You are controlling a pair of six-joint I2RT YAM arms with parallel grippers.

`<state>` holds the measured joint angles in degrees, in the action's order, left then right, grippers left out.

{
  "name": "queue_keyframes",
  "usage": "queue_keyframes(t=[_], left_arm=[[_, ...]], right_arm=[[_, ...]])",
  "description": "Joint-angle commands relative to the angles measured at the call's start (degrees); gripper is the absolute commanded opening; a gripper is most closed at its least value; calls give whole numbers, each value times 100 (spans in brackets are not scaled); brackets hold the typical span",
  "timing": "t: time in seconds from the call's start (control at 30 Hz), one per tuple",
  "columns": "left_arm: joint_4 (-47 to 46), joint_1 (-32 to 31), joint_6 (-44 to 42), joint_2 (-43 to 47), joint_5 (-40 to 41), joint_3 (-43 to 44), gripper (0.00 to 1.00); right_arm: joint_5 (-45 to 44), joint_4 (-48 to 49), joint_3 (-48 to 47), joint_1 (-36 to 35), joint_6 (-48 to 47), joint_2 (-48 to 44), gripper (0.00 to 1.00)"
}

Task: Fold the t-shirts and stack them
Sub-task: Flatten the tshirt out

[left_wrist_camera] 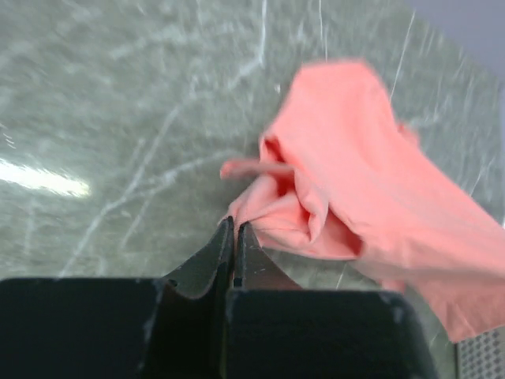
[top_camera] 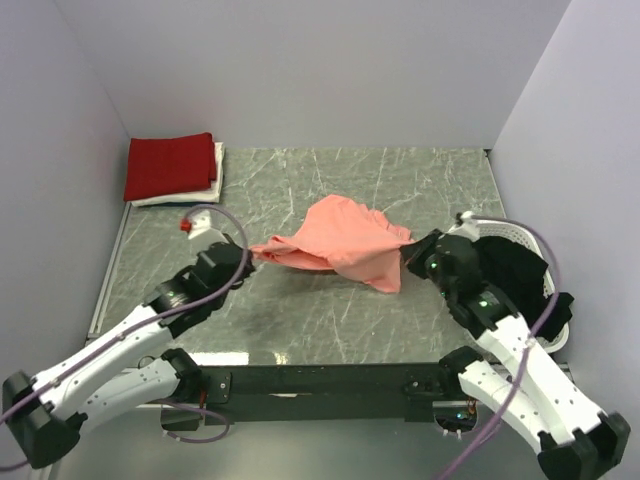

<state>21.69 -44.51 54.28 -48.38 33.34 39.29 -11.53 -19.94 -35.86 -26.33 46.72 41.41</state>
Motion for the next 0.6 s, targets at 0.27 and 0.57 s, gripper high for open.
queue_keyframes(t=[0.27, 0.57], left_arm=[[1328, 452, -567, 1163, 990, 2091, 1], [1049, 452, -1199, 1393, 1209, 2821, 1]], right_arm=[[-315, -1731, -3092, 523, -743, -731, 0], [-253, -1804, -4685, 532, -901, -239, 0]])
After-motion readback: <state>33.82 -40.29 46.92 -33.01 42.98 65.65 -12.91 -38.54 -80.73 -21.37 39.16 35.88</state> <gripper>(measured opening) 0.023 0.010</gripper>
